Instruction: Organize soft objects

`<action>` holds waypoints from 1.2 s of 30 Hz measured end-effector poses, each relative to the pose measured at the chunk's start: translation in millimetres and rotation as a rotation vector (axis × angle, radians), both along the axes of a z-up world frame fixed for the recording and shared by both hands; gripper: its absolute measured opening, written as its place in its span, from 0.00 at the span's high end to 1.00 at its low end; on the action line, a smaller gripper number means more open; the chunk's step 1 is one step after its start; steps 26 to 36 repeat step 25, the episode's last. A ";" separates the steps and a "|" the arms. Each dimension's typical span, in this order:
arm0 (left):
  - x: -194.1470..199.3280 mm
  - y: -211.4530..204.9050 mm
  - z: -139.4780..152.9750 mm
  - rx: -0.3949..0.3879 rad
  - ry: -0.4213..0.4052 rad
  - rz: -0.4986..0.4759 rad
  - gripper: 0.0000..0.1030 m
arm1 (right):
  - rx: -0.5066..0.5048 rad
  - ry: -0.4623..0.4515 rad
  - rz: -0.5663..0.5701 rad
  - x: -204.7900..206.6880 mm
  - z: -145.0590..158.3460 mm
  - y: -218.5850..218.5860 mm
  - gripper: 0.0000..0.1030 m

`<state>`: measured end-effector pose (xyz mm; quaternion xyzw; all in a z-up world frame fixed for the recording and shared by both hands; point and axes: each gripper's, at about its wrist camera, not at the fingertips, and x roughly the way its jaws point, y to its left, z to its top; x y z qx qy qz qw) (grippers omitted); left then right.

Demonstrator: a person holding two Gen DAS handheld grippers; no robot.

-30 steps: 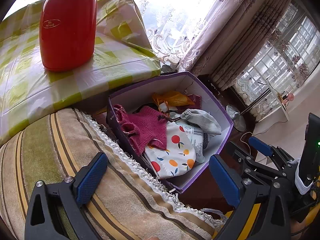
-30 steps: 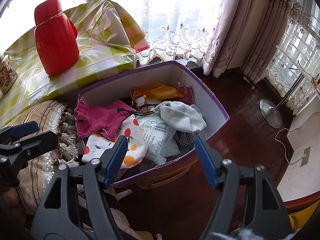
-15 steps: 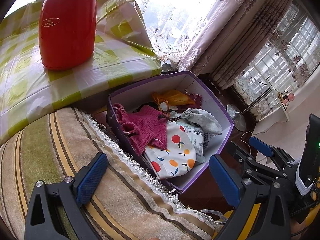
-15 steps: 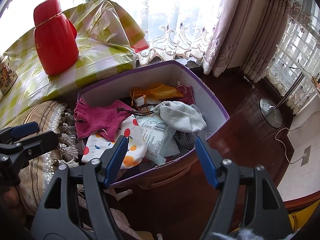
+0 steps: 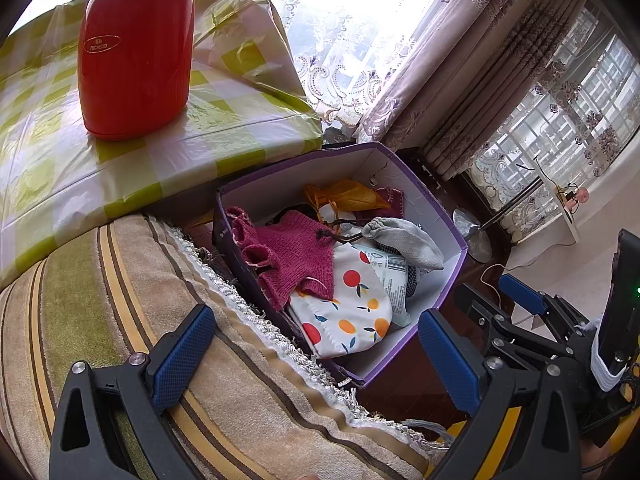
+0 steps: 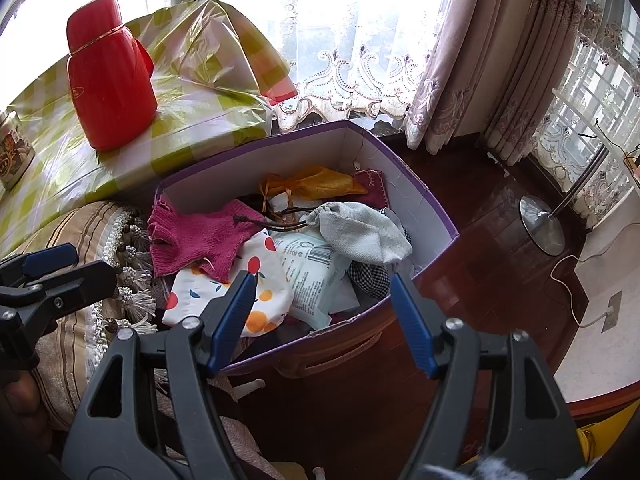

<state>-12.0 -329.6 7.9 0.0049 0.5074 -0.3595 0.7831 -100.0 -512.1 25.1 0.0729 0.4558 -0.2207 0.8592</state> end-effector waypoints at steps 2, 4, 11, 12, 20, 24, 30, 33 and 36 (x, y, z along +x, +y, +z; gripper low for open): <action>0.3 0.1 0.2 0.000 0.000 0.000 0.01 | 0.000 -0.001 0.002 -0.4 0.4 -0.1 0.29; -0.3 0.1 -0.1 0.001 0.000 0.000 0.01 | -0.001 -0.002 0.002 -0.6 0.8 0.4 0.29; 0.3 0.4 0.2 0.000 0.001 0.000 0.01 | 0.001 0.000 0.000 -1.4 0.8 -0.3 0.29; -0.2 0.5 -0.1 0.000 0.001 0.001 0.01 | 0.001 0.000 0.001 -1.4 0.9 -0.3 0.29; 0.8 1.8 0.1 0.000 0.001 0.000 0.01 | 0.003 0.001 -0.001 -2.3 0.0 0.0 0.29; 0.7 -0.6 -0.8 -0.008 0.000 0.015 0.01 | 0.006 0.006 -0.001 -1.9 -1.5 0.2 0.29; 0.9 -3.6 -0.7 0.000 0.000 0.011 0.01 | 0.005 0.005 0.001 -1.7 -1.3 0.4 0.29; 0.9 -3.6 -0.7 0.000 0.000 0.011 0.01 | 0.005 0.005 0.001 -1.7 -1.3 0.4 0.29; 0.9 -3.6 -0.7 0.000 0.000 0.011 0.01 | 0.005 0.005 0.001 -1.7 -1.3 0.4 0.29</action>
